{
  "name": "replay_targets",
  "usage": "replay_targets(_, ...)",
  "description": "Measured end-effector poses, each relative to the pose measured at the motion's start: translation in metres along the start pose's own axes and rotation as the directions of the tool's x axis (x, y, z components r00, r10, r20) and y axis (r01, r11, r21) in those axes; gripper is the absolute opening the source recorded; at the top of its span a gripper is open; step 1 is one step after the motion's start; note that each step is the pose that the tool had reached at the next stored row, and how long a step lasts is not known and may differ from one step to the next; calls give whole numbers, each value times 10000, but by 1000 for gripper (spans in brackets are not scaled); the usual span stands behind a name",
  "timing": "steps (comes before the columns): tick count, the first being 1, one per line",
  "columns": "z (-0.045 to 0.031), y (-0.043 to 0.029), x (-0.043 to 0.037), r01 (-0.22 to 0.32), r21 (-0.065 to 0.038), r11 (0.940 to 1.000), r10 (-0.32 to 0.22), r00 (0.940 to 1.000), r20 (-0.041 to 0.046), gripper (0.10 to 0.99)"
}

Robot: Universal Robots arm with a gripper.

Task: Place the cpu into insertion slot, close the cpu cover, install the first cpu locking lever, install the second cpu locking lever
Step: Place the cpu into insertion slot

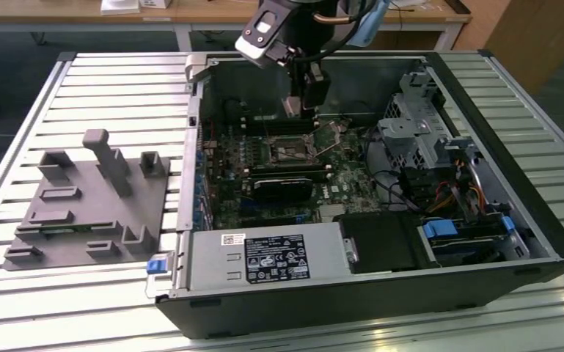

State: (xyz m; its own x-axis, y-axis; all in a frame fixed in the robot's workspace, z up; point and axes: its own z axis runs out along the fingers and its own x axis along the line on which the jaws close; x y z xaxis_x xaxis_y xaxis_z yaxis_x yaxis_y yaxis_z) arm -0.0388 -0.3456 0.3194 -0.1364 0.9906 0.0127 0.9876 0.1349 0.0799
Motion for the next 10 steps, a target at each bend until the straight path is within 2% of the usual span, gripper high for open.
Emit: replay_targets(10,74,-2,24,-146,12,9999,146,9999,9,541)
